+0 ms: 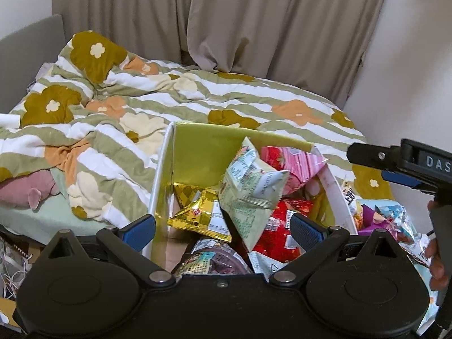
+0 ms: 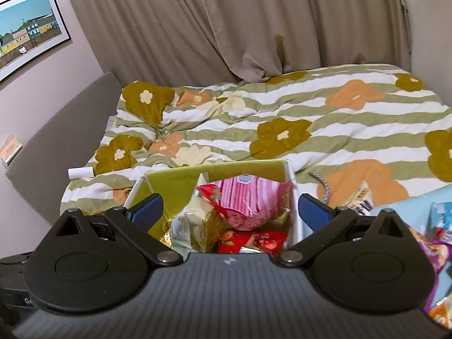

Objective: Organize snacks
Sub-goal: 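Grasp the orange-white cake bag with the left gripper while the right grasps the white printed bag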

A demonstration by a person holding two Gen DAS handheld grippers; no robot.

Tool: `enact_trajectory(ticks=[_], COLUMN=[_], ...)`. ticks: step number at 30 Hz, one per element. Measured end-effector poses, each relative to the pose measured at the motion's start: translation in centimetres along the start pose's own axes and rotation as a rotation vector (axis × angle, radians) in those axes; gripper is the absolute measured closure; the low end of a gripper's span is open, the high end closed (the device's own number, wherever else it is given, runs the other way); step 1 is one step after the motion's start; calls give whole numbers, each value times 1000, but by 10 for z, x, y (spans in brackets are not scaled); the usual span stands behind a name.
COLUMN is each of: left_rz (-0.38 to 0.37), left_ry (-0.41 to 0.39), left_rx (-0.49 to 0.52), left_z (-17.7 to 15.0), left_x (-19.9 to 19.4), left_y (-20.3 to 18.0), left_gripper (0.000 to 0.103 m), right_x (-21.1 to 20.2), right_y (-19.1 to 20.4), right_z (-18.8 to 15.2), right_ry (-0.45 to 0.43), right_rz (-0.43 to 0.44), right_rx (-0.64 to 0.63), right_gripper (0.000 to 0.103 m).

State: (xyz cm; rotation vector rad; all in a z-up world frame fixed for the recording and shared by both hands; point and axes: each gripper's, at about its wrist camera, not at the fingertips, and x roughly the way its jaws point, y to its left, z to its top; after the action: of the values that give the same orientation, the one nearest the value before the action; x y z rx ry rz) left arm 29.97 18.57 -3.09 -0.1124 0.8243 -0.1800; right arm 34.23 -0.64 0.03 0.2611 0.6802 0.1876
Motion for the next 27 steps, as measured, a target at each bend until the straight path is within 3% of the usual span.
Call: enact_trajectory(ticks=[7, 13, 22, 27], left_rz=[-5, -36, -92, -94], left_ry=[-20, -29, 20, 49], left_rx=[51, 70, 42, 9], left_z=[-10, -28, -60, -75], left_x=[-16, -32, -19, 0], left_y=[-33, -86, -188, -238], left_gripper=[0, 0, 0, 0], right_x=[-37, -80, -147, -165], right_y=[-21, -63, -172, -239], right_z=[-10, -16, -26, -33], right_ry=[-21, -46, -49, -20], right_rz=[-33, -49, -100, -137], right_rx=[11, 14, -71, -83], right_gripper=[0, 0, 0, 0])
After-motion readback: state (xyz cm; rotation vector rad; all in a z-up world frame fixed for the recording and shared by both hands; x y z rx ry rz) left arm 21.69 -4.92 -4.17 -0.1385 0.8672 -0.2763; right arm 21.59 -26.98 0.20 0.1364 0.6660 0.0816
